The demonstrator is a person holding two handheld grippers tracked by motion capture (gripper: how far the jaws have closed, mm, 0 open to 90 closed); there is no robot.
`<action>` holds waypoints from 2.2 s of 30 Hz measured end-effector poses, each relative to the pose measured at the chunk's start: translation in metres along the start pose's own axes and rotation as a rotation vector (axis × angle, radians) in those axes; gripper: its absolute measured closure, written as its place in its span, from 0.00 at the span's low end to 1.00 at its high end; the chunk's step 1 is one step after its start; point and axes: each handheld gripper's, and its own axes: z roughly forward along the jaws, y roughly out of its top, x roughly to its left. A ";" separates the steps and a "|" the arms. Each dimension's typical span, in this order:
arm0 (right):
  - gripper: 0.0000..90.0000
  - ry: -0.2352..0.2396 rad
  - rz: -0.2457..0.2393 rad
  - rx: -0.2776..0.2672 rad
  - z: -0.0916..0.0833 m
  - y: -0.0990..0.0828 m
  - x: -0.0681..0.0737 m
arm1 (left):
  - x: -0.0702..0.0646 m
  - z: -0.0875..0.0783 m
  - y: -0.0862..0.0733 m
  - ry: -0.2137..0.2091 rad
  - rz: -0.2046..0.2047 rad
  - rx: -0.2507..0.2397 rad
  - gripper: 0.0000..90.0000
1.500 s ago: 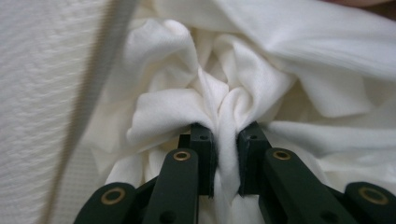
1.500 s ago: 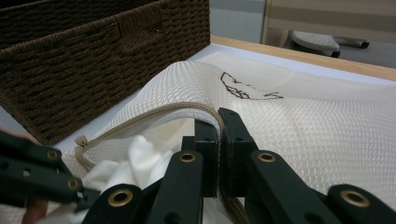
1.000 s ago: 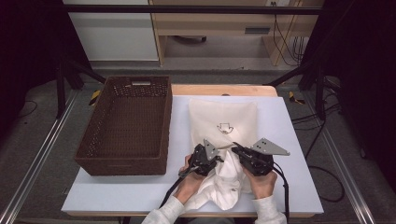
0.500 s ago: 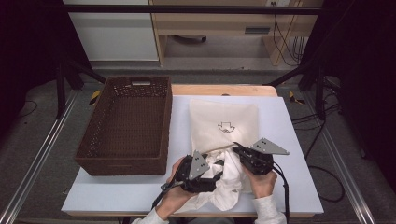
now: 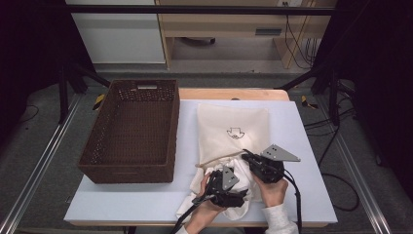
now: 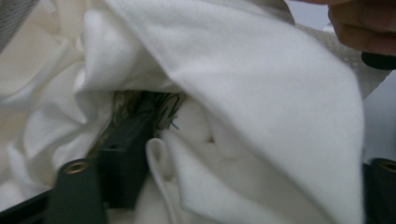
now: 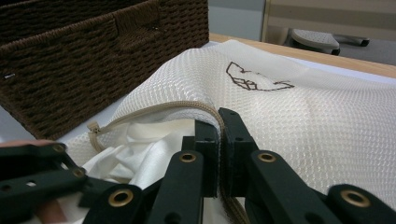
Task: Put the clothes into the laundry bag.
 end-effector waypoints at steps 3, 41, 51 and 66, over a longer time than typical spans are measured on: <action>0.97 0.002 0.003 0.005 0.001 -0.001 0.001 | 0.001 0.003 -0.003 0.007 -0.001 -0.006 0.51; 0.96 -0.003 0.008 0.003 -0.007 0.001 0.000 | 0.025 -0.027 -0.014 0.050 -0.101 -0.045 0.31; 0.96 0.006 0.010 0.009 -0.006 0.000 -0.001 | 0.027 -0.007 -0.020 0.103 -0.097 0.049 0.88; 0.96 0.019 0.014 0.003 -0.007 0.004 0.000 | 0.032 0.029 0.025 0.123 -0.049 -0.074 0.93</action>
